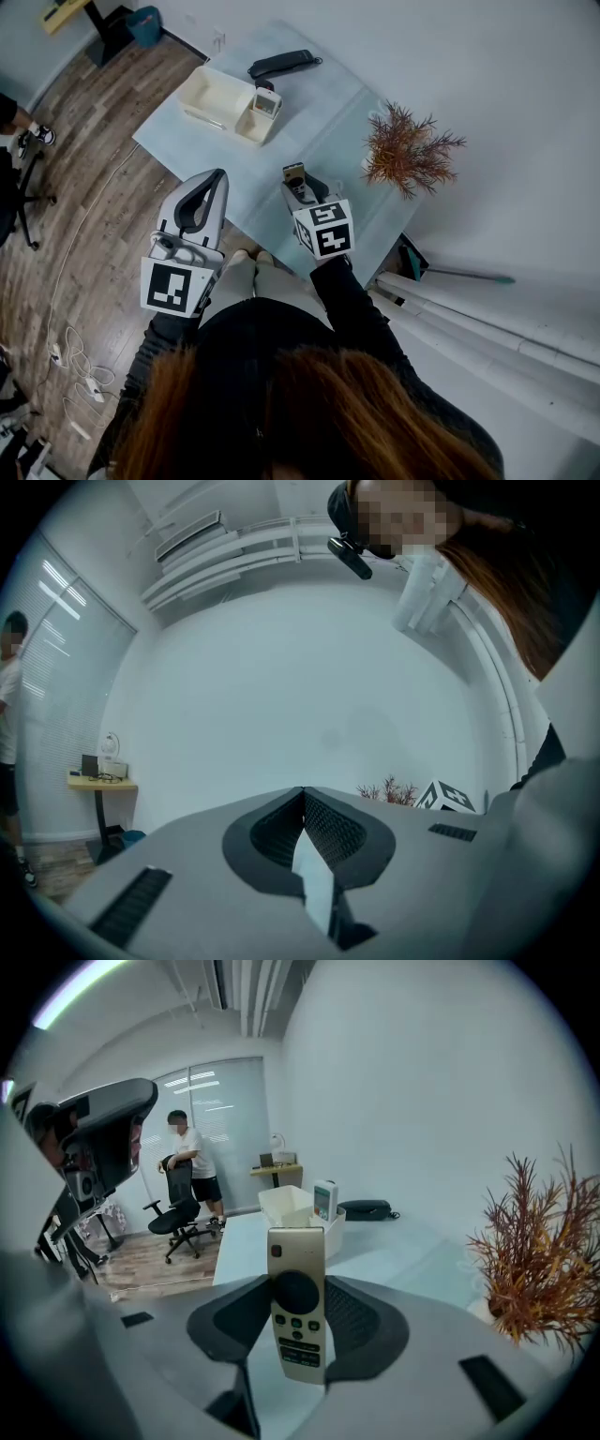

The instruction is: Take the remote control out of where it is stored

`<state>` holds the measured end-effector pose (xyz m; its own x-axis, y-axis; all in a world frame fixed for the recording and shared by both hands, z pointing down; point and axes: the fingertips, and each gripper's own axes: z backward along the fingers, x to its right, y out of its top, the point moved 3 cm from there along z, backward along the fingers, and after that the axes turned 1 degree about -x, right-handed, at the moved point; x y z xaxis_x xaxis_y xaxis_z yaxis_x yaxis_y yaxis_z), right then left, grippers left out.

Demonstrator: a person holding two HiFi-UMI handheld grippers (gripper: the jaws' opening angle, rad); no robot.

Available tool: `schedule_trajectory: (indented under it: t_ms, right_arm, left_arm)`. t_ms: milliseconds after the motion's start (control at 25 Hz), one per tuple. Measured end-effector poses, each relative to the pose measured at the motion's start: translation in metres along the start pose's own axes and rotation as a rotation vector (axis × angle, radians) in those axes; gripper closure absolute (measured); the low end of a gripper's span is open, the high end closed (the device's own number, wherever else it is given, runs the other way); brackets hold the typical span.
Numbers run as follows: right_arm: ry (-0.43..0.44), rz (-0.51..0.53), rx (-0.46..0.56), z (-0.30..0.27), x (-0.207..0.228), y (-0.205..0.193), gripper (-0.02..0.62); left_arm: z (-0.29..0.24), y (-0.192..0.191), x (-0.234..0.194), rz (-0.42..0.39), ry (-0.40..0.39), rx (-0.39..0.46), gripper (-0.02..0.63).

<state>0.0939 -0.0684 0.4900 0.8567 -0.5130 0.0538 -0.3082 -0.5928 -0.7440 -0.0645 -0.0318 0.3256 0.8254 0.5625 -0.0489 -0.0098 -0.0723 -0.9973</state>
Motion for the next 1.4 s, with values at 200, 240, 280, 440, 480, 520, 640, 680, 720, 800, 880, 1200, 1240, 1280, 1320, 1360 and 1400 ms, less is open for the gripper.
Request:
schedule_trajectory:
  t_ms: [200, 240, 280, 440, 480, 520, 640, 680, 720, 800, 880, 1200, 1240, 1280, 1320, 1360, 1400]
  right_arm:
    - [0.042, 0.017, -0.079, -0.007, -0.002, -0.013, 0.405]
    - [0.052, 0.018, -0.094, -0.008, -0.002, -0.016, 0.405]
    - [0.064, 0.014, -0.111, -0.010, -0.002, -0.018, 0.405]
    - [0.113, 0.001, -0.196, -0.018, -0.003, -0.031, 0.405]
    - [0.122, -0.004, -0.210, -0.020, -0.002, -0.033, 0.405]
    - [0.127, -0.008, -0.218, -0.021, -0.002, -0.034, 0.405]
    - [0.140, -0.005, -0.234, -0.024, -0.002, -0.033, 0.405]
    - [0.146, -0.003, -0.241, -0.025, -0.002, -0.033, 0.405]
    - [0.153, -0.001, -0.251, -0.027, -0.002, -0.033, 0.405]
    - [0.166, 0.000, -0.271, -0.031, -0.001, -0.032, 0.405]
    - [0.175, 0.003, -0.289, -0.035, -0.001, -0.031, 0.405]
    - [0.205, 0.020, -0.339, -0.056, -0.001, -0.025, 0.405]
    - [0.203, 0.023, -0.346, -0.058, -0.001, -0.025, 0.407]
    - [0.203, 0.026, -0.353, -0.061, -0.001, -0.025, 0.407]
    - [0.205, 0.029, -0.360, -0.064, -0.002, -0.025, 0.407]
    - [0.208, 0.031, -0.366, -0.067, -0.002, -0.025, 0.407]
    - [0.212, 0.032, -0.373, -0.071, -0.003, -0.026, 0.407]
  left_arm:
    - [-0.002, 0.005, 0.001, -0.005, -0.001, 0.045, 0.597]
    - [-0.002, 0.004, 0.001, -0.002, -0.001, 0.032, 0.597]
    - [-0.003, 0.002, 0.002, 0.000, -0.001, 0.019, 0.597]
    - [-0.005, 0.004, 0.001, -0.004, -0.005, 0.037, 0.597]
    - [-0.005, 0.005, 0.001, -0.005, -0.007, 0.046, 0.597]
    - [-0.006, 0.004, 0.002, -0.004, -0.007, 0.040, 0.597]
    - [-0.006, 0.001, 0.001, 0.000, -0.004, 0.016, 0.597]
    - [-0.006, 0.001, 0.001, 0.002, -0.002, 0.014, 0.597]
    - [-0.007, 0.001, 0.001, 0.002, 0.000, 0.013, 0.597]
    - [-0.008, 0.001, 0.000, 0.002, 0.000, 0.013, 0.597]
    - [-0.009, 0.002, 0.000, 0.001, -0.002, 0.020, 0.597]
    - [-0.011, 0.004, -0.006, -0.004, 0.010, 0.045, 0.597]
    - [-0.011, 0.001, -0.007, -0.003, 0.015, 0.031, 0.597]
    - [-0.010, 0.000, -0.008, -0.003, 0.019, 0.026, 0.597]
    - [-0.011, 0.001, -0.009, -0.003, 0.019, 0.037, 0.597]
    - [-0.012, 0.004, -0.009, -0.004, 0.018, 0.056, 0.597]
    - [-0.012, 0.005, -0.010, -0.003, 0.017, 0.061, 0.597]
